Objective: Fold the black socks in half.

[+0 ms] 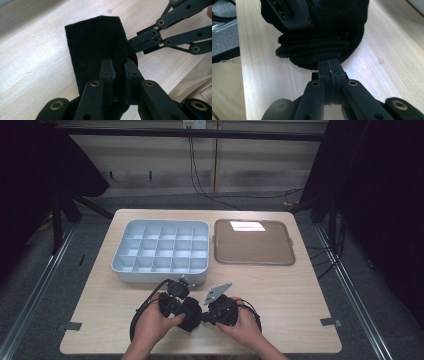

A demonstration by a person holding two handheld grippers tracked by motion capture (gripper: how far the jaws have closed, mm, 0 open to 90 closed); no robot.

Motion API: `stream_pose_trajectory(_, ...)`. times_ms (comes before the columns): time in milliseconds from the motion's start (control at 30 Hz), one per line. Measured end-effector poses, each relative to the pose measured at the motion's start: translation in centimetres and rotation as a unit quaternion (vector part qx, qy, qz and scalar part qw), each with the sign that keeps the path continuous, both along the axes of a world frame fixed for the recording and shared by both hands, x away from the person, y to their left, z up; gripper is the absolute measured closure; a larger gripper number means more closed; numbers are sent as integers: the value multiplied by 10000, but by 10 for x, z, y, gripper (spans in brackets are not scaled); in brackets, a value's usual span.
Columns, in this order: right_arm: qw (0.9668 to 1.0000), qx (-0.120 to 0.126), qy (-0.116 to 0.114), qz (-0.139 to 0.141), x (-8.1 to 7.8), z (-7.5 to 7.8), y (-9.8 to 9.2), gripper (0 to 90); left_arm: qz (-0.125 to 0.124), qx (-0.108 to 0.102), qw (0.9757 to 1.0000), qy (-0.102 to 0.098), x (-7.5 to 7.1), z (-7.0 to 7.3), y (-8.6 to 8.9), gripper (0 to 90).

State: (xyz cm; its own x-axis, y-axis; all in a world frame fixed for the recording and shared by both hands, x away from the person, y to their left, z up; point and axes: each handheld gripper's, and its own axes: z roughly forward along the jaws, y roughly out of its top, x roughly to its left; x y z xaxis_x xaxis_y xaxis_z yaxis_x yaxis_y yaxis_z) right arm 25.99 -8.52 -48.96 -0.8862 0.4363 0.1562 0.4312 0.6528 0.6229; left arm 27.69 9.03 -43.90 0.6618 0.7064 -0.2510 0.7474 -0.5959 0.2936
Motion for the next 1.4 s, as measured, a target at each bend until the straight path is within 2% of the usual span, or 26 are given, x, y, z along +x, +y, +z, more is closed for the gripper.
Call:
stream_pose_trajectory(300, 10000, -7, 20, 1, 1, -1, 7, 897, 1, 56, 10000, 34, 1, -4, 4, 775)
stream_pose_trajectory(567, 10000, 27, -6, 17, 2, -3, 13, 896, 100, 41, 9999, 72, 1, -7, 9, 773)
stream_pose_trajectory(767, 10000, 20, 17, -17, 2, -3, 8, 885, 81, 17, 10000, 48, 0, -9, 9, 767)
stream_pose_trajectory(967, 10000, 62, 26, -65, 2, -3, 4, 884, 90, -93, 9997, 183, 2, -8, 11, 707)
stream_pose_trajectory(1100, 9999, 94, 45, -119, 3, -3, 2, 883, 140, -241, 9990, 345, 4, -6, 12, 629)
stream_pose_trajectory(1233, 9999, 66, 51, -117, 3, -2, 0, 884, 17, -186, 9991, 368, 4, -3, 13, 619)
stream_pose_trajectory(1300, 9999, 72, 16, -123, 3, -3, 0, 884, 91, -227, 9990, 371, 4, -3, 13, 615)
stream_pose_trajectory(1400, 9999, 72, 31, -119, 3, -3, 0, 883, 49, -236, 9989, 405, 5, 0, 14, 615)
